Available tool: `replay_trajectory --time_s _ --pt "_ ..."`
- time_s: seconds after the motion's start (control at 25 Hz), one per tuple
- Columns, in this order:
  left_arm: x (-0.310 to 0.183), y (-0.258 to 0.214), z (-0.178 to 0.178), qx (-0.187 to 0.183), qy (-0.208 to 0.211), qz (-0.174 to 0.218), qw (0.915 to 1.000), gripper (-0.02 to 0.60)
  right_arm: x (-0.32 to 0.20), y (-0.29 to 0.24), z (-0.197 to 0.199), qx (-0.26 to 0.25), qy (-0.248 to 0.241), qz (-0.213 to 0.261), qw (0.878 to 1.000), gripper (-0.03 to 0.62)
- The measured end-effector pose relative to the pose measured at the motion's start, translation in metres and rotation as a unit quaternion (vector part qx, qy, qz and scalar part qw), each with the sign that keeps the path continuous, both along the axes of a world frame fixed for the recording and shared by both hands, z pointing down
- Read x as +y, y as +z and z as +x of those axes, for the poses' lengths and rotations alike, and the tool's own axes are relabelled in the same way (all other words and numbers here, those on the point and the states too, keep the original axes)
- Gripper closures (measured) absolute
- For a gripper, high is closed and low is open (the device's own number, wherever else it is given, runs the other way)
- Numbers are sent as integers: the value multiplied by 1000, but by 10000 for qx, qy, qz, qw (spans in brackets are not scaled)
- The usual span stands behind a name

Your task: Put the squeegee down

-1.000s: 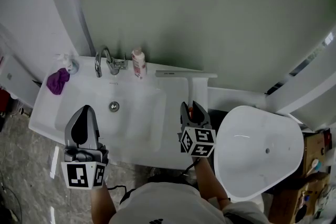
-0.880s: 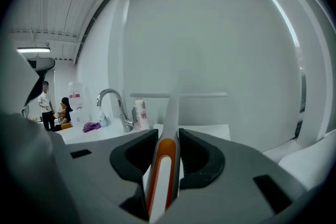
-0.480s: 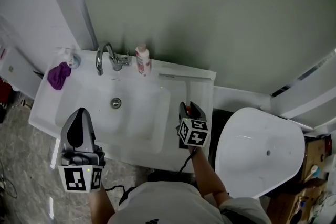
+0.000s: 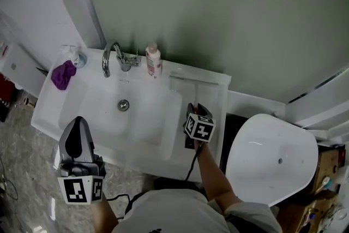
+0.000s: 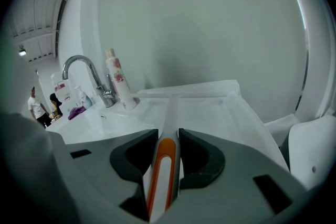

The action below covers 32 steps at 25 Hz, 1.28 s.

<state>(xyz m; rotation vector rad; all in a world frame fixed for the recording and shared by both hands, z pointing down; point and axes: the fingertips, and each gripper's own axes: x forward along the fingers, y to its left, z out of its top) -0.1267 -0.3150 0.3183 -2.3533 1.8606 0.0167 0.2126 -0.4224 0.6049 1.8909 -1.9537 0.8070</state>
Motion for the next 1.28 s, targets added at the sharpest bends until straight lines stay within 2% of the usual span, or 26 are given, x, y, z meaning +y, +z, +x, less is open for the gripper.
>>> replay_trajectory --time_s 0.48,0.88,1.28 --pt "-2 8 -10 -89 -219 -148 9996 575 -21 29 -1 87 189 -476 9986 474" --pt "-1 11 -19 -61 -333 -179 9993 575 -23 36 -6 627 103 -765 9950 468" --pt "11 8 -34 -48 -438 -121 9990 574 -25 34 -10 1033 -86 -808 9913 454"
